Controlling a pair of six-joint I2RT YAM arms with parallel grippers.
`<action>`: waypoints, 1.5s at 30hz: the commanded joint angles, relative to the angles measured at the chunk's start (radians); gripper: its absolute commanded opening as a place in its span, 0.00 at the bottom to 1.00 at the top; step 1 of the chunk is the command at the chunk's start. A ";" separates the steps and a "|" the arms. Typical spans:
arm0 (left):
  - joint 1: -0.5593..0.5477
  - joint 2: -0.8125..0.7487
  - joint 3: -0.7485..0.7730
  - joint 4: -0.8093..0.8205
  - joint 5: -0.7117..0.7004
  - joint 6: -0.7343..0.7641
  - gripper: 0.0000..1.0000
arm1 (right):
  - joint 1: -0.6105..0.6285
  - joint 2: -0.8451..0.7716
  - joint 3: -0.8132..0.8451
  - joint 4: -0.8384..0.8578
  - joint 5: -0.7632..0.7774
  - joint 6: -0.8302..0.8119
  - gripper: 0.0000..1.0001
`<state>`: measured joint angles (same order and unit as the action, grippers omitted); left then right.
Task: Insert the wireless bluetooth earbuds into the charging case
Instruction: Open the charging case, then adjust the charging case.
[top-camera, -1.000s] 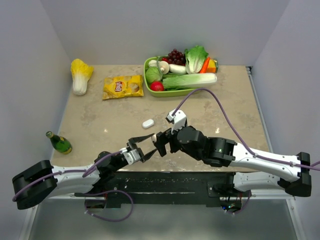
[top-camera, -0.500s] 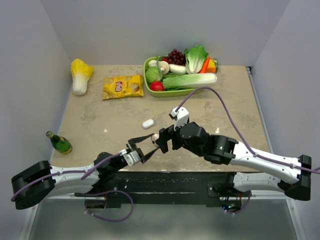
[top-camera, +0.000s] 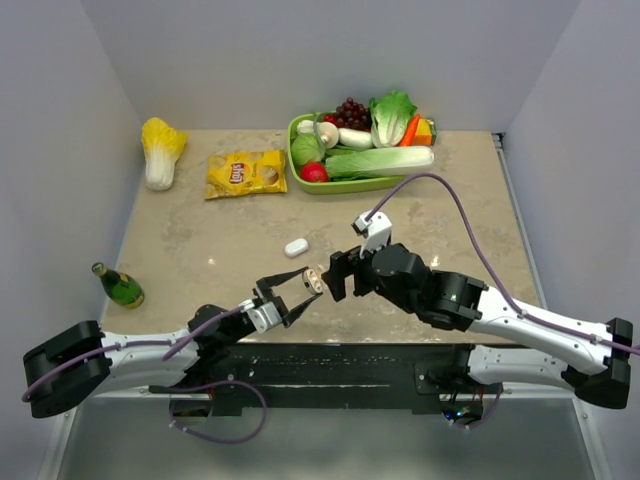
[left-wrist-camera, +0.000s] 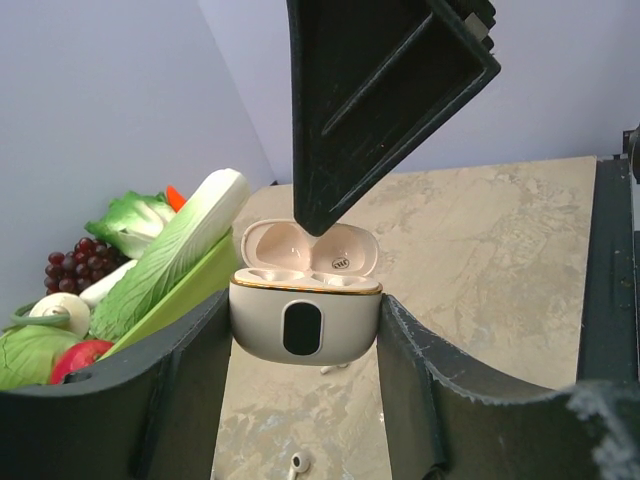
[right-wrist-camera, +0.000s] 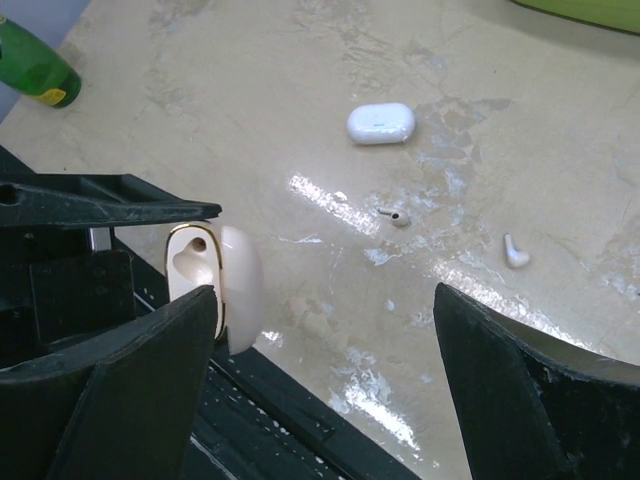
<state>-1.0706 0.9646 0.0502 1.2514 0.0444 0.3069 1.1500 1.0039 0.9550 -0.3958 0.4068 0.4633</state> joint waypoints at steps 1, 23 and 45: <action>-0.012 -0.006 -0.016 0.298 0.008 0.011 0.00 | -0.015 -0.053 -0.018 0.014 0.056 0.020 0.90; -0.014 -0.026 -0.016 0.358 0.009 -0.008 0.00 | -0.119 -0.114 -0.193 0.379 -0.356 0.110 0.63; -0.015 -0.047 -0.026 0.359 0.002 -0.005 0.00 | -0.130 -0.060 -0.203 0.403 -0.385 0.112 0.32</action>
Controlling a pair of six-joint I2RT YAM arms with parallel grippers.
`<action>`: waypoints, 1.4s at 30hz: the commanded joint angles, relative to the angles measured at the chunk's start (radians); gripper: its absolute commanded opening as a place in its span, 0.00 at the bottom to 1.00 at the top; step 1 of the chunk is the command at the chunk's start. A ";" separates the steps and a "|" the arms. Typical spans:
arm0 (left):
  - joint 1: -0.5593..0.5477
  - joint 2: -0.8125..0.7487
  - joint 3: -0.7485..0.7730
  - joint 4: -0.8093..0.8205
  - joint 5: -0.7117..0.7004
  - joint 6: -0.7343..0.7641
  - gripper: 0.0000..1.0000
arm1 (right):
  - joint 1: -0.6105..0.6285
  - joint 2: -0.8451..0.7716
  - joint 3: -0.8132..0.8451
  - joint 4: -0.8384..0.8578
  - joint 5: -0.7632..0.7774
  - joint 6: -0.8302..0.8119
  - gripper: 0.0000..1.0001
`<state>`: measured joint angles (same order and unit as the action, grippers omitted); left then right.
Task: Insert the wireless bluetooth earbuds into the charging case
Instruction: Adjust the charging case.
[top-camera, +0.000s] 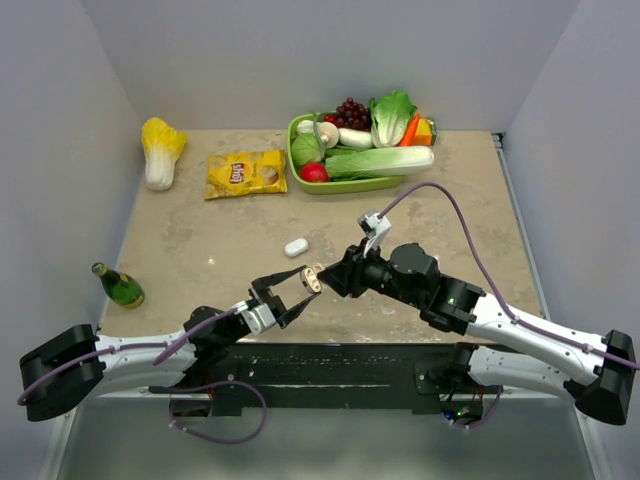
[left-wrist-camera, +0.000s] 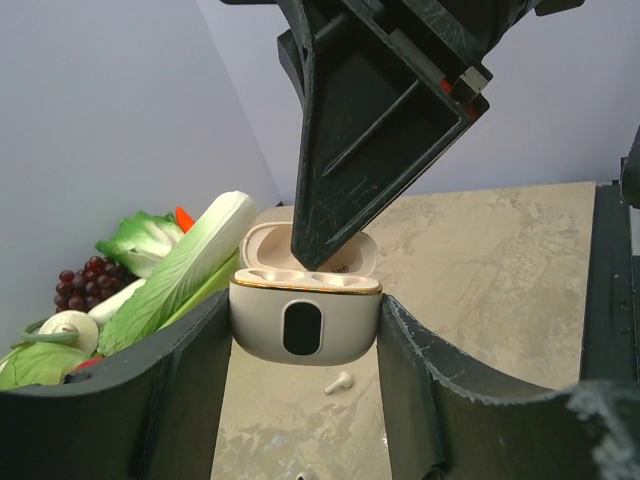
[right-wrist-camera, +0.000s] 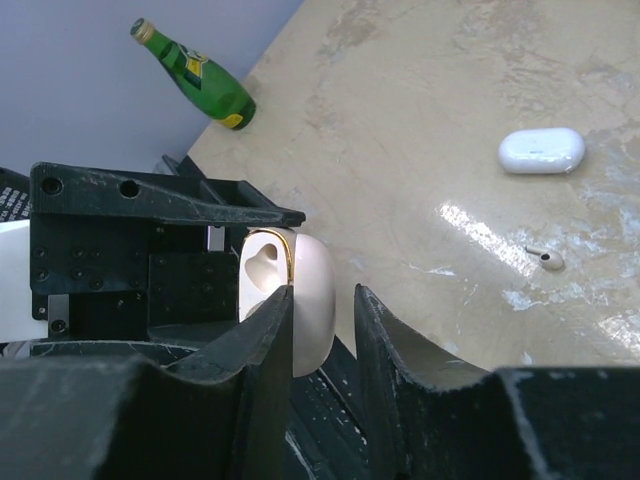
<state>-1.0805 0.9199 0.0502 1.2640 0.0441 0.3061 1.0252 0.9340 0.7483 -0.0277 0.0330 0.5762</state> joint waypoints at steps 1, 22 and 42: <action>-0.006 -0.004 -0.026 0.345 0.000 -0.005 0.00 | -0.005 0.009 0.003 0.034 -0.010 -0.004 0.31; -0.006 0.043 0.091 -0.011 -0.240 -0.147 1.00 | -0.005 0.000 0.206 -0.227 -0.030 -0.277 0.00; 0.036 -0.130 0.220 -0.457 0.393 -0.446 0.98 | 0.090 -0.012 0.416 -0.547 -0.102 -0.677 0.00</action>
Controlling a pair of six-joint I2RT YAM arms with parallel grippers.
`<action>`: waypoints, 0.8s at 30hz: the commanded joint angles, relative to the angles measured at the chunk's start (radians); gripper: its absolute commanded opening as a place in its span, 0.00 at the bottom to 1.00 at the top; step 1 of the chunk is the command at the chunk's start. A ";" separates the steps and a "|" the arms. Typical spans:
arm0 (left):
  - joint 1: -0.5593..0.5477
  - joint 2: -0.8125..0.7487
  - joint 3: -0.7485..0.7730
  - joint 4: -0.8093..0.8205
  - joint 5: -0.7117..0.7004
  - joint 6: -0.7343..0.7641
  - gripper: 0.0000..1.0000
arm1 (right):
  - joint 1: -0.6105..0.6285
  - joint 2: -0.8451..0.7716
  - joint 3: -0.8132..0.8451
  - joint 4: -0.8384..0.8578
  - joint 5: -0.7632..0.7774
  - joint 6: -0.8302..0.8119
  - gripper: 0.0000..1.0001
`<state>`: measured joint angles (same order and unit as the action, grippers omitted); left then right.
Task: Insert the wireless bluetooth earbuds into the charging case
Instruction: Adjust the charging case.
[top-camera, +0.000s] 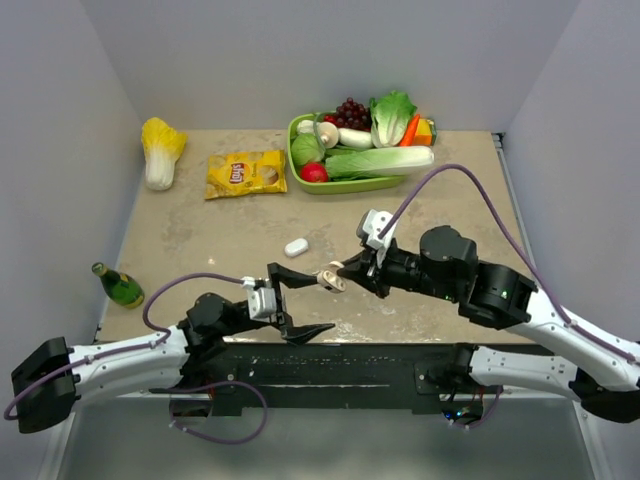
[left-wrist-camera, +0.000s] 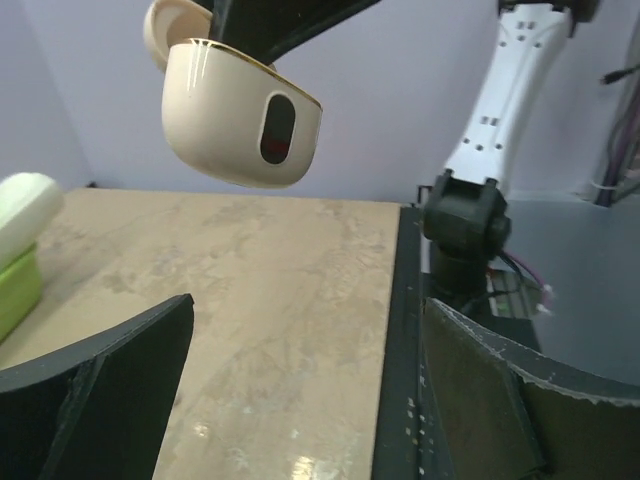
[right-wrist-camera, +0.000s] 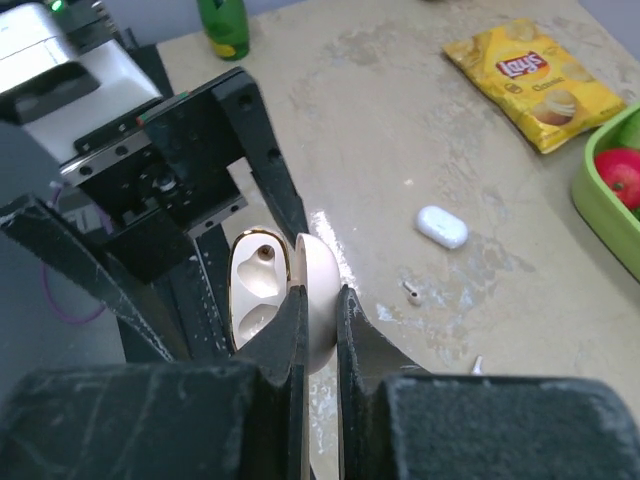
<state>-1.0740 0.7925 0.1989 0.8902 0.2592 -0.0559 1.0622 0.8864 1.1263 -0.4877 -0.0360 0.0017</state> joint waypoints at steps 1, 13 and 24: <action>0.054 0.007 0.085 -0.088 0.205 -0.102 0.95 | 0.065 0.048 0.035 -0.091 -0.025 -0.108 0.00; 0.180 0.108 0.151 0.001 0.448 -0.206 0.77 | 0.140 0.051 0.009 -0.118 0.035 -0.123 0.00; 0.180 0.145 0.132 0.121 0.437 -0.269 0.68 | 0.142 0.049 -0.022 -0.046 0.079 -0.103 0.00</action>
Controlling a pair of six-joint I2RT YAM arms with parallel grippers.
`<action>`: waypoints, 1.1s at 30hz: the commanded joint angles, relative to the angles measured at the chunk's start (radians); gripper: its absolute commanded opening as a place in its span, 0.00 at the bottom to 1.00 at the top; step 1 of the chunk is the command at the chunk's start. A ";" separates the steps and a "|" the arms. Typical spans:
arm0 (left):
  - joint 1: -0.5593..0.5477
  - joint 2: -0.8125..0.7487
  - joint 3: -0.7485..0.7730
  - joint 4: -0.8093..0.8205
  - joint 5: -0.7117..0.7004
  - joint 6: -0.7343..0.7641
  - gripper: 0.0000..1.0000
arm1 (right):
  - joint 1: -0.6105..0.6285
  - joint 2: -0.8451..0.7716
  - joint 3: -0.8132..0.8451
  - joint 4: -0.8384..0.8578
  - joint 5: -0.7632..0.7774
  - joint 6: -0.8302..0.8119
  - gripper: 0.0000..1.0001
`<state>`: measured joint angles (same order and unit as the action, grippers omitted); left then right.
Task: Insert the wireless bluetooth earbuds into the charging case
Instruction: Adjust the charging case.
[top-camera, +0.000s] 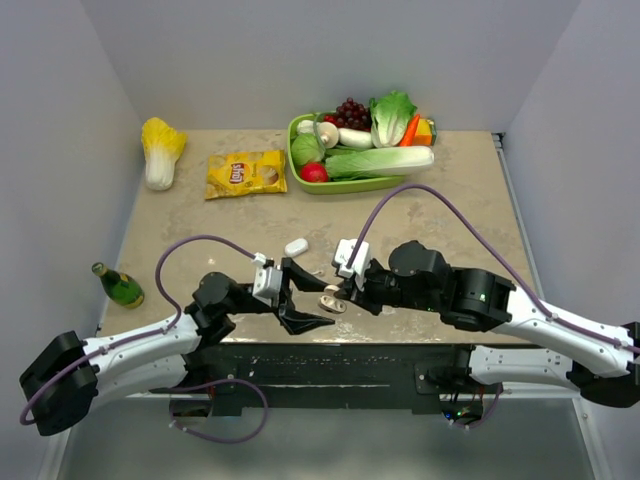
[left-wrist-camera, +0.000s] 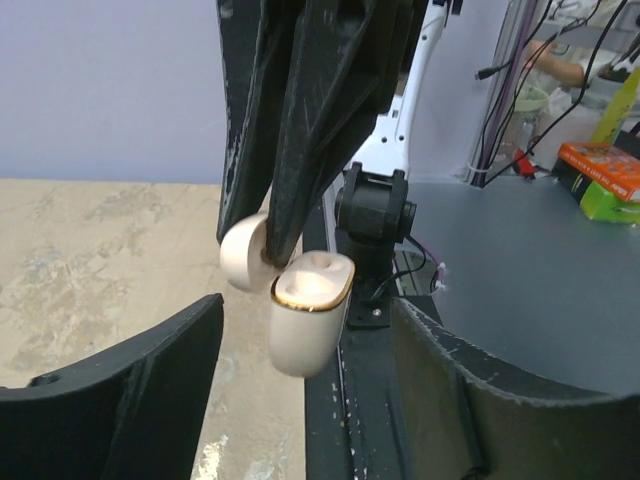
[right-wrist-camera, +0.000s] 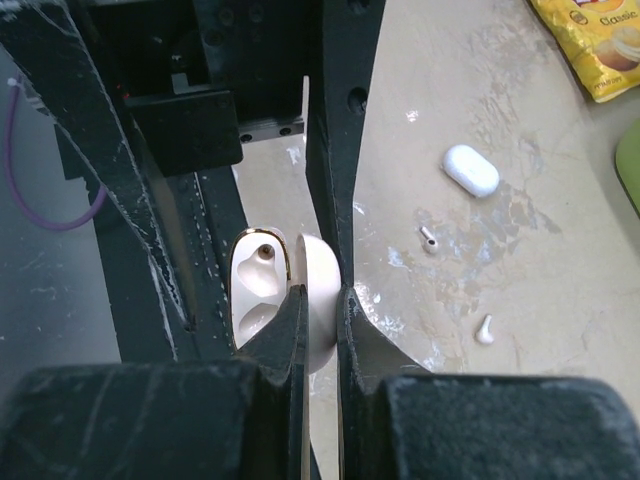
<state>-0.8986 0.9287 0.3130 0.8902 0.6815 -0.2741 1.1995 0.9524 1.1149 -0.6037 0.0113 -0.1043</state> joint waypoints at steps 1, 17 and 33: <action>0.004 0.010 0.018 0.125 0.015 -0.057 0.66 | 0.005 -0.020 -0.016 0.076 0.033 0.003 0.00; 0.004 0.039 0.005 0.119 0.006 -0.054 0.59 | 0.005 -0.017 -0.026 0.117 0.036 0.020 0.00; 0.004 0.041 0.003 0.141 0.009 -0.047 0.07 | 0.003 -0.014 -0.029 0.119 0.033 0.026 0.00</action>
<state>-0.8970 0.9680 0.3126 0.9642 0.6819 -0.3290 1.1999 0.9527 1.0878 -0.5358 0.0349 -0.0937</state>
